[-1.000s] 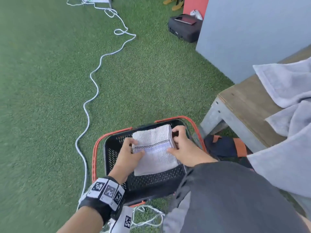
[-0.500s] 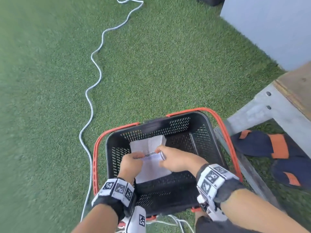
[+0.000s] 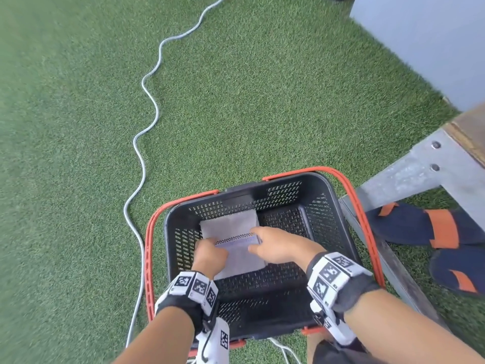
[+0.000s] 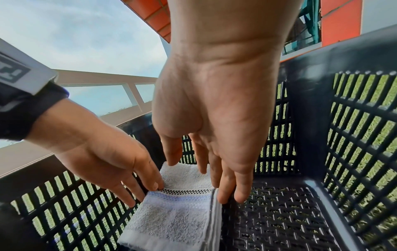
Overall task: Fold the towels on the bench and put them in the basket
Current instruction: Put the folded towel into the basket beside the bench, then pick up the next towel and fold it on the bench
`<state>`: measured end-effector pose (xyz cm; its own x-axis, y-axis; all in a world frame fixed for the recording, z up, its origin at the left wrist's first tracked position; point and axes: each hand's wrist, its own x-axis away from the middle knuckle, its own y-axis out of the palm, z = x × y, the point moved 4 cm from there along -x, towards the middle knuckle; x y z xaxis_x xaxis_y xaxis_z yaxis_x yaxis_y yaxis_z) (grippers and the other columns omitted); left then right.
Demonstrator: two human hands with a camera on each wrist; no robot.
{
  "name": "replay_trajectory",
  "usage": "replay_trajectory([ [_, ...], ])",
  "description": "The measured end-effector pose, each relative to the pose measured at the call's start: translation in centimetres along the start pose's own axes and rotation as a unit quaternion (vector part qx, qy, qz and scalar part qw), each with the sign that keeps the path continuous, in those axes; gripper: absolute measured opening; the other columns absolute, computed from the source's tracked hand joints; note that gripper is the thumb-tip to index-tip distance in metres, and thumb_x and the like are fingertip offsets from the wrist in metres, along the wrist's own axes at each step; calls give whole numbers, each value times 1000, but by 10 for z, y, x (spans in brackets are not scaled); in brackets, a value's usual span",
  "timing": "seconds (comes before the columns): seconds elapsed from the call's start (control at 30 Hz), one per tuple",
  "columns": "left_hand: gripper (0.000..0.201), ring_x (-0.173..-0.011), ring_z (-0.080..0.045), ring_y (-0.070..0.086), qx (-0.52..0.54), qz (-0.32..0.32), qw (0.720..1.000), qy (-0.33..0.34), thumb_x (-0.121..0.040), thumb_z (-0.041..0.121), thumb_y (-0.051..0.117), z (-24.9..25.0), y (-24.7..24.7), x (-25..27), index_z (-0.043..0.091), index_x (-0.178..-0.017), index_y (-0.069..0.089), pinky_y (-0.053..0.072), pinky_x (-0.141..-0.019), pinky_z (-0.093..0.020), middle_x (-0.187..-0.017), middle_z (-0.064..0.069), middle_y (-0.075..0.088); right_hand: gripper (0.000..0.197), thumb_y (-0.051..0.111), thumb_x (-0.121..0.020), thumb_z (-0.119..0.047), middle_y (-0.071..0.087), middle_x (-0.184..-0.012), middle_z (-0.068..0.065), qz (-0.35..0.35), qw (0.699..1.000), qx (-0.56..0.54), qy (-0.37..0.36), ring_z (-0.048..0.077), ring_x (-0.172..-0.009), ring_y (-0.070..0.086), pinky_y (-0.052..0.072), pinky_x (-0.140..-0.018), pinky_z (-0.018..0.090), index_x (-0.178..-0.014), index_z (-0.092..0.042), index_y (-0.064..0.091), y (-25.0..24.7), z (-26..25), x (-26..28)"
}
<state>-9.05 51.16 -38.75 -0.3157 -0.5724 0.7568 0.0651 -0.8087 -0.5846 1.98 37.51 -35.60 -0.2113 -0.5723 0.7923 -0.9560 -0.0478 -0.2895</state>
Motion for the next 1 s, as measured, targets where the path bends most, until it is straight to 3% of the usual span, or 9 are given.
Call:
replay_trajectory([
  [0.1,44,-114,-32,58,-30,72,997,26,-89,-2,56,1,-4,2,-5,-133,56,49,-101,-31,-143,-15,42,61,46,-102,-33,32,-160,5,20,1000,-6,-13,24,-139,43,35,-110,35,-157,-17,23,-9,-1,9],
  [0.2,50,-123,-35,56,-51,28,998,39,-92,4,55,7,-1,5,-1,-141,48,48,-104,-38,-142,-17,48,53,47,-102,-33,43,-153,6,65,997,-20,-33,25,-134,49,38,-107,36,-151,-18,34,-24,-3,25],
  [0.3,49,-127,-33,53,-66,-21,996,53,-94,15,54,19,-5,13,0,-140,48,44,-101,-32,-141,-18,52,42,48,-102,-34,54,-141,4,122,991,-37,-48,26,-122,59,46,-103,42,-143,-24,44,-46,-10,53],
  [0.4,15,-97,-23,62,-42,-31,992,112,-96,14,54,55,-24,42,9,-106,63,50,-89,-33,-112,-12,63,39,49,-101,-33,51,-145,0,187,979,-50,-70,19,-123,56,43,-105,38,-140,-25,49,-75,-27,93],
  [0.5,13,-69,-14,55,-52,-31,975,212,-98,18,52,105,-57,86,12,-95,64,55,-64,-27,-90,-5,65,37,50,-101,-34,54,-140,-5,259,960,-47,-93,20,-115,61,49,-95,33,-137,-26,51,-102,-50,147],
  [0.57,18,-64,-12,53,-83,-29,955,283,-100,19,51,140,-82,123,9,-97,65,42,-50,-18,-88,-3,64,35,50,-101,-35,56,-136,-7,307,945,-46,-101,18,-108,62,51,-85,28,-135,-27,52,-116,-65,185],
  [0.67,21,-64,-7,55,-135,-23,910,392,-102,23,50,188,-114,190,10,-108,65,41,-52,-15,-101,-2,68,29,52,-100,-33,61,-125,-9,385,913,-62,-120,13,-109,61,48,-99,38,-127,-28,59,-130,-83,247],
  [0.8,20,-63,-3,56,-165,7,856,490,-101,27,52,227,-142,287,14,-109,66,40,-51,-15,-85,6,62,25,51,-100,-35,61,-118,-12,450,884,-46,-118,13,-101,63,49,-87,34,-122,-27,61,-129,-92,330],
  [1.0,19,-68,-10,57,-186,14,786,589,-99,26,55,254,-128,401,12,-102,68,42,-58,-23,-86,2,66,18,57,-97,-29,64,-105,-11,516,851,-40,-86,12,-100,61,45,-80,22,-113,-26,65,-104,-59,432],
])
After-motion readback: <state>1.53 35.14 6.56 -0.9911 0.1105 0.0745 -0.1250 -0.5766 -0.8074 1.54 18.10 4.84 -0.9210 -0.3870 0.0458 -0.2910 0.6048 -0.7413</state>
